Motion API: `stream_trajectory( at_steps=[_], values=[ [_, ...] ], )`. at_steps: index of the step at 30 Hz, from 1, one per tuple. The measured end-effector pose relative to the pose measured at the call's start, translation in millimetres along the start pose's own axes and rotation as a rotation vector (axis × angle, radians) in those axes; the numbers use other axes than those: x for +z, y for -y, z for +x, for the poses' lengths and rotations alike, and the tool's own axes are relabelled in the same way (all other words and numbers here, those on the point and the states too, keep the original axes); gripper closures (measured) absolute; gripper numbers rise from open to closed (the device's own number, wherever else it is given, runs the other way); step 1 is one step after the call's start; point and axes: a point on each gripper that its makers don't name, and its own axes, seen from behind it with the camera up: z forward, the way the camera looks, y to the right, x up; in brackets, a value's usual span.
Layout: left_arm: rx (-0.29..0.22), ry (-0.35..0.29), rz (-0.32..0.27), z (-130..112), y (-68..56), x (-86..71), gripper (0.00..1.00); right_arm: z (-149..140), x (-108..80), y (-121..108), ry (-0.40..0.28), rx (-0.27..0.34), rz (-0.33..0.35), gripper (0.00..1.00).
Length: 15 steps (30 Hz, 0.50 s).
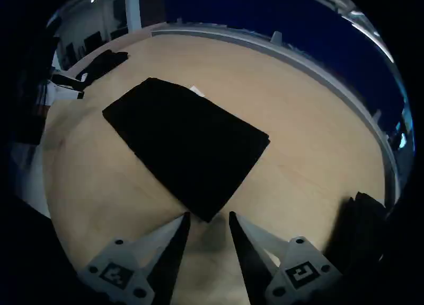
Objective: Fold towel
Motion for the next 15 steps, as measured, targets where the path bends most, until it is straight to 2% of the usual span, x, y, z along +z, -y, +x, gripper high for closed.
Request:
stream_trajectory(
  at_steps=[7, 12, 15],
  values=[
    [-0.007, 0.002, 0.0, -4.5, 0.3, -3.7, 0.11, -4.9, -0.1, 3.6, 0.004, 0.001, 0.023, 0.71],
    [-0.014, 0.003, 0.003, -6.5, 1.9, -6.8, 0.12, -6.8, -0.4, 6.0, 0.008, -0.002, 0.032, 0.77],
    [-0.019, 0.002, 0.004, -6.4, 2.2, -8.3, 0.11, -7.5, -0.1, 6.1, 0.01, -0.003, 0.035, 0.86]
  ],
)
